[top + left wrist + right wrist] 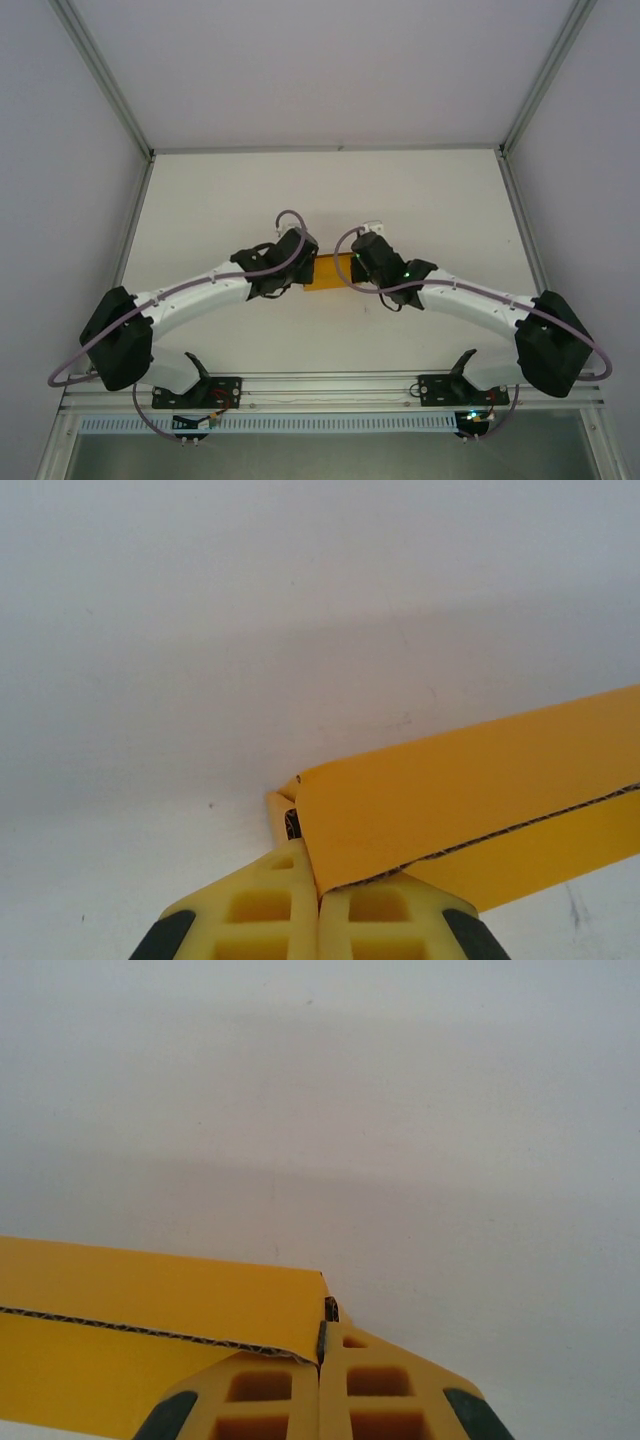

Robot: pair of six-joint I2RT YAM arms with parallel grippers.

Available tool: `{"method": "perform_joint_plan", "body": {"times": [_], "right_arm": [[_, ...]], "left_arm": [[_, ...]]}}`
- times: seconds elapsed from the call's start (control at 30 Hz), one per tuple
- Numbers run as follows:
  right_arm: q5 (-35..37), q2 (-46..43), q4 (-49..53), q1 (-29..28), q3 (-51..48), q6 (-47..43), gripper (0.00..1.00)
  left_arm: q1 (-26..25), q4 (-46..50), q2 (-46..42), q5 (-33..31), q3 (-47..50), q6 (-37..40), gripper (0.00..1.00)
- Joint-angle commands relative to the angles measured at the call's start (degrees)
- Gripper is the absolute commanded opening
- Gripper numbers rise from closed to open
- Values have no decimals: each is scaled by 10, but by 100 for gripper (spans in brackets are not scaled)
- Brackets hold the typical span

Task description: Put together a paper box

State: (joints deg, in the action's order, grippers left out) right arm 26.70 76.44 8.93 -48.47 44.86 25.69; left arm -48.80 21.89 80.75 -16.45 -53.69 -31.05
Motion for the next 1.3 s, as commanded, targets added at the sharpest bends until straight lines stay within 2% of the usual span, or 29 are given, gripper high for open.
{"method": "perform_joint_plan", "body": {"times": [0.0, 0.13, 0.2, 0.23, 0.27, 0.4, 0.53, 0.63, 0.83, 0.93, 1.07, 1.13, 1.2, 1.27], "right_arm": [[-18, 9, -14, -2, -59, -31, 0], [-42, -8, -21, -3, -90, -35, 0], [-62, -32, -14, -3, -89, -22, 6], [-69, -44, -11, -2, -84, -18, 10], [-81, -60, -2, -3, -73, -18, 19], [-114, -107, 56, 2, -12, -27, 42], [-128, -119, 100, 23, 39, 17, 55], [-133, -105, 84, 44, 51, 47, 56], [-145, -22, 119, 77, 79, 81, 52], [-158, -15, 112, 77, 57, 97, 48], [-177, -12, 34, 76, -15, 115, 45], [-172, -10, -20, 75, -52, 113, 44], [-161, -9, -57, 73, -81, 115, 43], [-149, -11, -64, 71, -96, 121, 41]], "left_arm": [[-24, 3, 18, 41, 82, 6, 0], [-47, -21, 22, 17, 115, 0, 0], [-50, -10, 32, 1, 112, -10, 0], [-51, -9, 36, -4, 111, -14, 0], [-52, -8, 38, -8, 110, -17, 0], [-56, 4, 29, -19, 106, -16, 0], [-61, 12, 11, -37, 99, -14, 0], [-65, 14, 6, -43, 92, -7, 0], [-65, 37, 17, -56, 68, -5, 0], [-66, 54, 18, -59, 55, -12, 0], [-66, 78, 30, -48, 26, -12, 3], [-66, 88, 34, -30, 11, -7, 11], [-66, 92, 29, -8, 3, 10, 30], [-65, 122, 19, -14, -13, 14, 39]]}}
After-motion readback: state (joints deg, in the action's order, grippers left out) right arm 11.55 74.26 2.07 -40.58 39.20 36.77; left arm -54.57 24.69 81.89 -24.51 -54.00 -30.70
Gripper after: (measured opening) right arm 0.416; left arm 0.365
